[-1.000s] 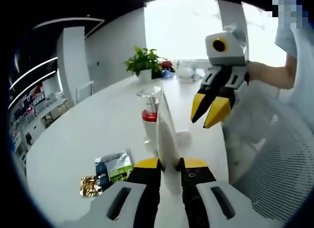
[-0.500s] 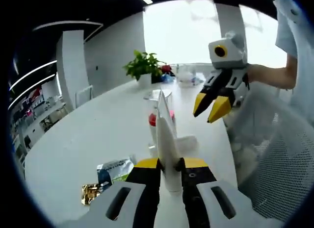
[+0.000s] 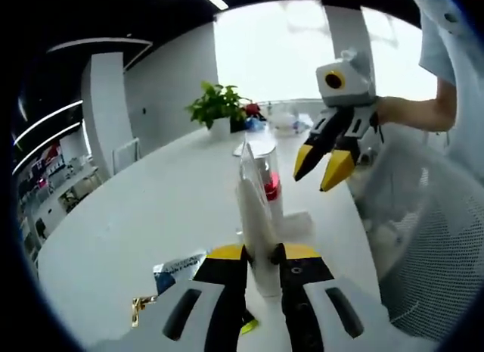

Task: Arrange the skincare products in the storage area until every visible bottle or jar stands upright without overlapping.

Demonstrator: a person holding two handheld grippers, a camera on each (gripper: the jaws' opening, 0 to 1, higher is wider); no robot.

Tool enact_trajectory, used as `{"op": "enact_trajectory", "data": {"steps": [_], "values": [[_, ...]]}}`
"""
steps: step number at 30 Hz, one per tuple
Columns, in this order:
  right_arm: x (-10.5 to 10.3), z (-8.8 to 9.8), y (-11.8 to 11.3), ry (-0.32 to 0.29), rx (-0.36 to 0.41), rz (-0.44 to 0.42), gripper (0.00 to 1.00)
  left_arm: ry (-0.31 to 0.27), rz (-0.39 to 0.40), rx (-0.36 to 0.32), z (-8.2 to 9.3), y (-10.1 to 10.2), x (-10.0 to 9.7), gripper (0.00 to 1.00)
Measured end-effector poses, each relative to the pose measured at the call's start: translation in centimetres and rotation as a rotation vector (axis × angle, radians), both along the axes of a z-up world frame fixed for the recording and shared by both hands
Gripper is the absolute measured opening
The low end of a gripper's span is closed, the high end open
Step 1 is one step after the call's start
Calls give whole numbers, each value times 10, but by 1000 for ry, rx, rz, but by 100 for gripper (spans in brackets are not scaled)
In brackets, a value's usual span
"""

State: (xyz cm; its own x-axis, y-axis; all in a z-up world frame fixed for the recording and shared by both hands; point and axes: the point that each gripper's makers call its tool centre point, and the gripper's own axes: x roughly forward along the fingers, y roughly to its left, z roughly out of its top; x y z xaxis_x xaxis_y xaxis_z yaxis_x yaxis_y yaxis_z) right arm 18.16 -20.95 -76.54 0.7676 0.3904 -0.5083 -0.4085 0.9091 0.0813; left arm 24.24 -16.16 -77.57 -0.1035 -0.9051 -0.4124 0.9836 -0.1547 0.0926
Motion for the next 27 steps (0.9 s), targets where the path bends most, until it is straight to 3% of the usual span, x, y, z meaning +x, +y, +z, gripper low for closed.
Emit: {"op": "enact_trajectory", "data": {"steps": [13, 19, 27], "values": [[8, -5, -2, 19, -15, 25, 25, 16, -24, -24, 0, -10, 10, 12], [25, -14, -5, 9, 12, 47, 24, 26, -68, -23, 0, -12, 10, 12], [35, -39, -8, 61, -50, 81, 24, 40, -101, -33, 1, -13, 5, 12]]}}
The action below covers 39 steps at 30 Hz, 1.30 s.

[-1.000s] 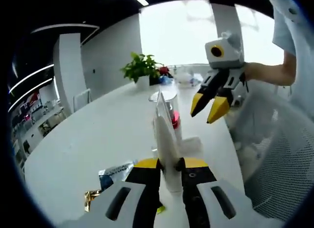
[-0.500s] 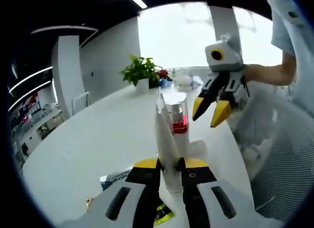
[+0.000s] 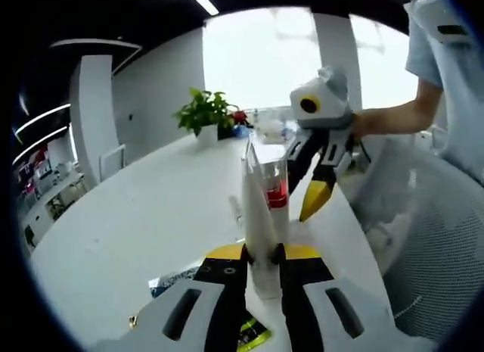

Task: Arrange the skincare products in the storage area until every visible bottle or jar stands upright without overlapping.

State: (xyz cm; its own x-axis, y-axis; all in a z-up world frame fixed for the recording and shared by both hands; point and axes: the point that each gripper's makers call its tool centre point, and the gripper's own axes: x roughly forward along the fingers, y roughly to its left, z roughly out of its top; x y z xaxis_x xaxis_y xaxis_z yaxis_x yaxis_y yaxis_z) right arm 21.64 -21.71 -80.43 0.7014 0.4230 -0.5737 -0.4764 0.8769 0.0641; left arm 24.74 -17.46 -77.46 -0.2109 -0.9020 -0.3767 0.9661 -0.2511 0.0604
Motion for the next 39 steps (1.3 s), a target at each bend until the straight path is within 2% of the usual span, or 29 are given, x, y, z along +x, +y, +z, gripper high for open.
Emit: {"op": "enact_trajectory", "data": {"steps": [7, 13, 22, 31, 35, 39], "values": [[7, -13, -3, 19, -7, 33, 21, 1, -23, -7, 0, -2, -2, 12], [6, -16, -4, 1, -45, 126, 20, -9, -35, -10, 1, -2, -2, 12], [7, -17, -5, 3, -57, 182, 18, -18, -54, -15, 1, -2, -2, 13], [4, -13, -2, 1, -52, 166, 24, -20, -36, -7, 1, -4, -2, 14], [-1, -9, 0, -13, -66, 157, 28, -16, -16, -31, 10, -5, -3, 17], [-4, -6, -2, -22, -59, 131, 32, -14, 6, 6, 5, -1, -2, 20]]}}
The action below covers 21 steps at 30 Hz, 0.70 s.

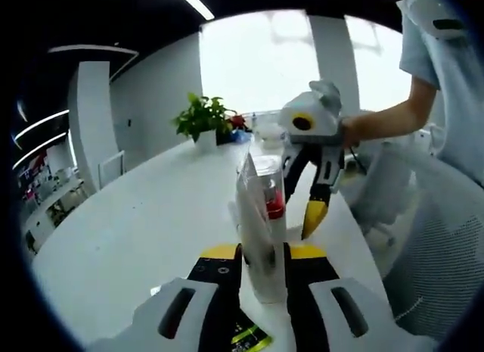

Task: Arrange the skincare products in the storage area until every visible bottle or jar stands upright without overlapping.

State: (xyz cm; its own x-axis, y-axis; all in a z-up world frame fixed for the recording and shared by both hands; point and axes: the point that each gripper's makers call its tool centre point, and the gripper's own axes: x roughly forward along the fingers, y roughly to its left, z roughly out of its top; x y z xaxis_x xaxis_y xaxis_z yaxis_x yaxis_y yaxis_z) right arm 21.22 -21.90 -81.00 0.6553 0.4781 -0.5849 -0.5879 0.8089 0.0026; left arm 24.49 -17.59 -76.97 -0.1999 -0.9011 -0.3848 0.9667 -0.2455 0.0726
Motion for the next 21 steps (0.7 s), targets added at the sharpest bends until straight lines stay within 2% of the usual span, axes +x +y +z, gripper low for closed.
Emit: {"op": "enact_trajectory", "data": {"steps": [4, 6, 11, 15, 21], "values": [[-3, 8, -1, -12, 14, -26, 40, -18, 36, 24, -1, 5, 1, 27], [-5, 13, 2, -17, 35, -24, 46, -49, 88, 40, -2, 8, 9, 28], [-9, 17, 3, -27, 10, -35, 53, -42, 152, 61, 0, 18, 13, 35], [-11, 20, 4, -39, 30, -62, 55, -66, 185, 88, -2, 27, 12, 38], [-17, 25, 7, -35, 54, -89, 62, -56, 224, 130, -4, 39, 5, 46]]}}
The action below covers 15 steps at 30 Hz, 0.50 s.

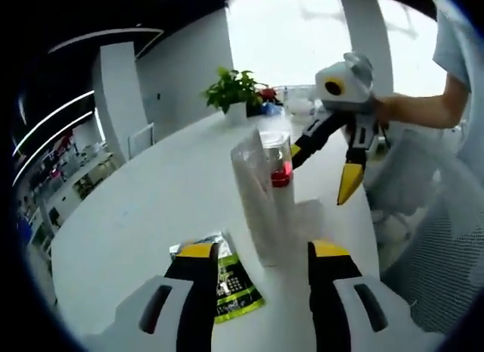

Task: Arrange the skincare products in the storage area until every visible bottle or jar stands upright without overlapping.

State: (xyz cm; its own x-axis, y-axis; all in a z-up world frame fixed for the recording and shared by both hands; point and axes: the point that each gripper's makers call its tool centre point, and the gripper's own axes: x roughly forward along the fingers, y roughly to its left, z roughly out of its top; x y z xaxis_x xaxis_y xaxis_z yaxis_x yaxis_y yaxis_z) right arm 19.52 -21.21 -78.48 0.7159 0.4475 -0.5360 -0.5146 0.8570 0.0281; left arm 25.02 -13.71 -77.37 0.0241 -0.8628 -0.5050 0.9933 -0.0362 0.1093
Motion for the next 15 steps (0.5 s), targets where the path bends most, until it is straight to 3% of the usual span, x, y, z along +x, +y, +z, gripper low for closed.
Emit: {"op": "enact_trajectory", "data": {"steps": [5, 15], "values": [[-3, 7, -2, -16, -9, -25, 71, 8, 54, 23, 2, 9, -1, 54], [-10, 22, -1, -62, 11, -65, 78, 32, 134, 36, 7, 27, -6, 59]]}}
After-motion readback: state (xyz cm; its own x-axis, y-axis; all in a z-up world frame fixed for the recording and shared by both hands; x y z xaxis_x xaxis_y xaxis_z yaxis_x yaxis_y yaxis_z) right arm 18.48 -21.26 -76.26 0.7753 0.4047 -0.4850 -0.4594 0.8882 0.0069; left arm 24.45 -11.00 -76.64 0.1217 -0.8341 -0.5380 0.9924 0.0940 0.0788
